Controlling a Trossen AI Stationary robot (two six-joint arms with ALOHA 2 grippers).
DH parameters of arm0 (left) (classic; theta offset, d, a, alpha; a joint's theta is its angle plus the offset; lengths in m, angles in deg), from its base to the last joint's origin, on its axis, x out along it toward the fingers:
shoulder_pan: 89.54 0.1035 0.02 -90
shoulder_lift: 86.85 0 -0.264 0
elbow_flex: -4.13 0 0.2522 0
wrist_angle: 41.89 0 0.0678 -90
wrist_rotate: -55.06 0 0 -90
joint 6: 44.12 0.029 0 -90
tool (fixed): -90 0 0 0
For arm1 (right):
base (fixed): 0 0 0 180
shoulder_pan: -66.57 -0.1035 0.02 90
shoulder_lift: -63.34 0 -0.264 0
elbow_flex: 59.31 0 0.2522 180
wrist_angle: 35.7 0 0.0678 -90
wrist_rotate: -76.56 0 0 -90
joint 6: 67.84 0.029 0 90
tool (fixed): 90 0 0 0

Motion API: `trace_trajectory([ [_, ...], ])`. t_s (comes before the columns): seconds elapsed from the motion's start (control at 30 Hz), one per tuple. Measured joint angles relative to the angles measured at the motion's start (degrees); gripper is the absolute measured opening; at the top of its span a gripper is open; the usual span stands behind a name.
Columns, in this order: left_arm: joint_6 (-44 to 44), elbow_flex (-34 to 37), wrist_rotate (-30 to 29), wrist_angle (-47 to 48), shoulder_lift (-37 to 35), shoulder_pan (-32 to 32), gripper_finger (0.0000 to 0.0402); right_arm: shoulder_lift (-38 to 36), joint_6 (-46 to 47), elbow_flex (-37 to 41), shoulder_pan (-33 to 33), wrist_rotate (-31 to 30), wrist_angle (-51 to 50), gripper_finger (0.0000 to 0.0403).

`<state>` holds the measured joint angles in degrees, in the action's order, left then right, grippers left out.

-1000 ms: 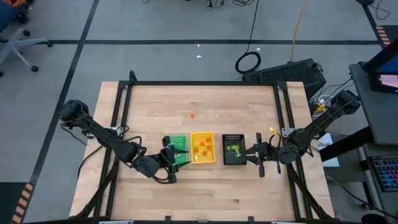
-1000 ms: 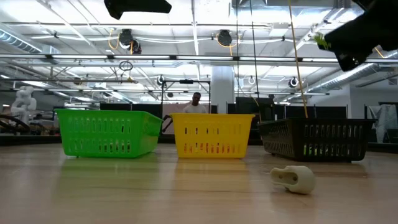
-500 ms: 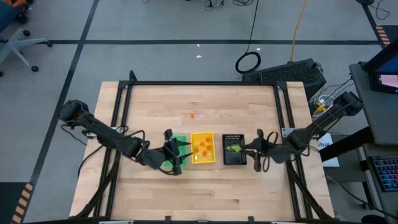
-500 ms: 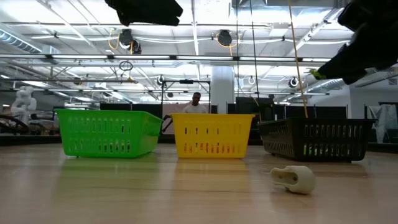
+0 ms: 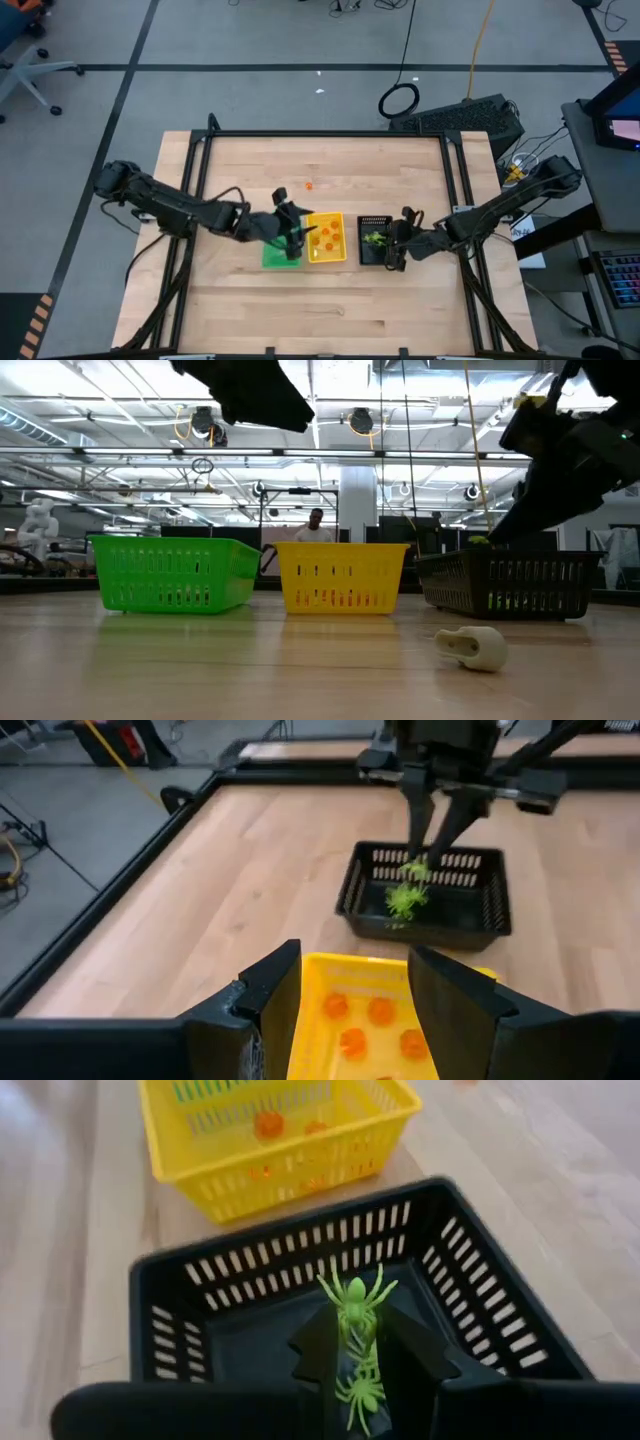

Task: Sort Halloween decoration
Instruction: Put the green spider toy into the black basket, then put the white skull toy into the green basket

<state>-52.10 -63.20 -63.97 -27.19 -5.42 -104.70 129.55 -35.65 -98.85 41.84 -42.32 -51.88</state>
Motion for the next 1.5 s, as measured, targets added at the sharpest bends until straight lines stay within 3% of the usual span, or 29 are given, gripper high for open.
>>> trace_trajectory([
  [0.23,2.9,-7.9,4.0,15.7,0.0,8.8,0.0184,0.9,-0.5,0.0,0.8,0.7,-0.2,0.0052],
  [0.43,6.0,-10.6,8.3,21.9,0.0,16.0,0.0184,0.8,0.0,0.0,0.8,0.8,-0.2,0.0055],
  [0.8,9.9,-10.6,15.7,25.9,0.0,22.0,0.0184,0.8,1.8,0.0,1.4,0.5,0.8,0.0151],
  [1.1,7.1,-9.4,20.2,25.5,0.0,18.2,0.0184,0.8,0.3,-1.1,1.3,0.5,0.6,0.0172],
  [1.23,6.8,-8.5,20.5,23.3,0.0,12.3,0.0184,0.8,-3.8,-3.5,0.6,0.5,0.6,0.0172],
  [1.5,6.8,-8.4,15.4,14.5,0.0,-2.2,0.0184,0.8,-7.2,-7.1,-2.8,3.6,1.0,0.0171],
])
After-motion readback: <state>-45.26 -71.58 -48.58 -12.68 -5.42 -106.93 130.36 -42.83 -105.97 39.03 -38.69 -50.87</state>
